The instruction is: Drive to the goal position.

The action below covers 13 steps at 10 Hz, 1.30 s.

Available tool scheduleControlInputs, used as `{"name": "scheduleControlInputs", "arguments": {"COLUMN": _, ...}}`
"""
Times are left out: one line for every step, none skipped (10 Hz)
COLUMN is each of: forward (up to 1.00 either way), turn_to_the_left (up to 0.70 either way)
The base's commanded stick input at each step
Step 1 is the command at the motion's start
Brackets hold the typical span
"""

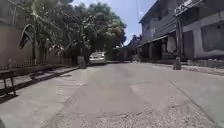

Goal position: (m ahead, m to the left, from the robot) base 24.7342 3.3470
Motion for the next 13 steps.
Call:
{"name": "scheduleControlInputs", "arguments": {"forward": 1.00, "turn_to_the_left": 0.01}}
{"name": "scheduleControlInputs", "arguments": {"forward": 1.00, "turn_to_the_left": 0.01}}
{"name": "scheduleControlInputs", "arguments": {"forward": 1.00, "turn_to_the_left": 0.01}}
{"name": "scheduleControlInputs", "arguments": {"forward": 1.00, "turn_to_the_left": 0.01}}
{"name": "scheduleControlInputs", "arguments": {"forward": 1.00, "turn_to_the_left": 0.01}}
{"name": "scheduleControlInputs", "arguments": {"forward": 1.00, "turn_to_the_left": 0.01}}
{"name": "scheduleControlInputs", "arguments": {"forward": 1.00, "turn_to_the_left": 0.01}}
{"name": "scheduleControlInputs", "arguments": {"forward": 1.00, "turn_to_the_left": 0.01}}
{"name": "scheduleControlInputs", "arguments": {"forward": 1.00, "turn_to_the_left": 0.01}}
{"name": "scheduleControlInputs", "arguments": {"forward": 1.00, "turn_to_the_left": 0.01}}
{"name": "scheduleControlInputs", "arguments": {"forward": 1.00, "turn_to_the_left": 0.01}}
{"name": "scheduleControlInputs", "arguments": {"forward": 1.00, "turn_to_the_left": 0.01}}
{"name": "scheduleControlInputs", "arguments": {"forward": 1.00, "turn_to_the_left": 0.01}}
